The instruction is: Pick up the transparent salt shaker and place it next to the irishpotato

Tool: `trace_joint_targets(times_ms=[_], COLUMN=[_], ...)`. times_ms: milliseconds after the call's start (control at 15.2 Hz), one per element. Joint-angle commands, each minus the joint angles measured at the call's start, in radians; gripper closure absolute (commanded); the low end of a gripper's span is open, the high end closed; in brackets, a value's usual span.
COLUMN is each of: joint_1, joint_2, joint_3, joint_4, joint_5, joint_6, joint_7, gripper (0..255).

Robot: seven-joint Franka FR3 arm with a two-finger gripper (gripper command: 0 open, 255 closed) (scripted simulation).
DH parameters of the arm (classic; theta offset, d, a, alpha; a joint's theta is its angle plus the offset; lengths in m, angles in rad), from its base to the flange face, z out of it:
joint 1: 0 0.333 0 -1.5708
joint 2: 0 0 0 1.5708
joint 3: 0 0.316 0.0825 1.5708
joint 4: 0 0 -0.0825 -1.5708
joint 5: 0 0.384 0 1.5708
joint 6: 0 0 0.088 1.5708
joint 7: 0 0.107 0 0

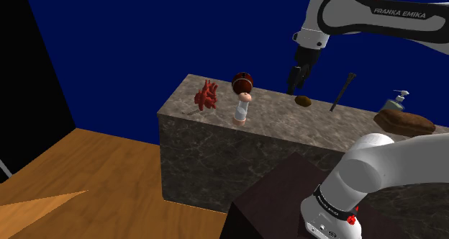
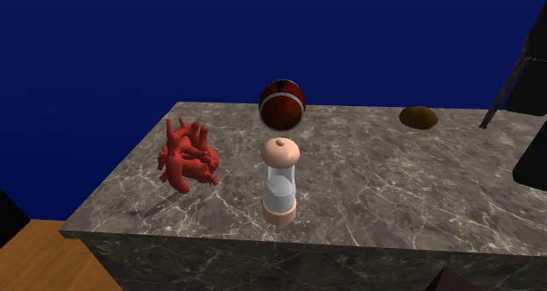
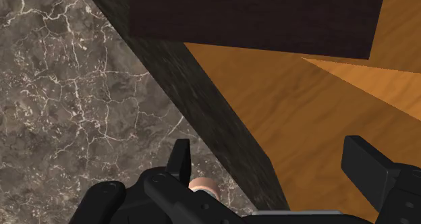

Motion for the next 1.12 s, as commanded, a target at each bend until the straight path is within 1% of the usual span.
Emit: trace_joint_targets(times_ms=[0,264,528,792,1056], joint_1=[0.000,-0.003,-0.007,-0.013,-0.020], joint_2=[0.000,0.126,0.262,0.404,0.550], joint_3=[0.000,0.006,0.013,0.019,0.024], joint_4=[0.000,0.012,0.047,0.104,0.183], joint_5=[0.000,-0.018,-0.038,-0.062,-0.090], joint_6=[0.000,0.131,0.250,0.353,0.436], joint_7=[0.000,0.008,0.018,0.032,0.050], gripper=[0,0,0,0,0])
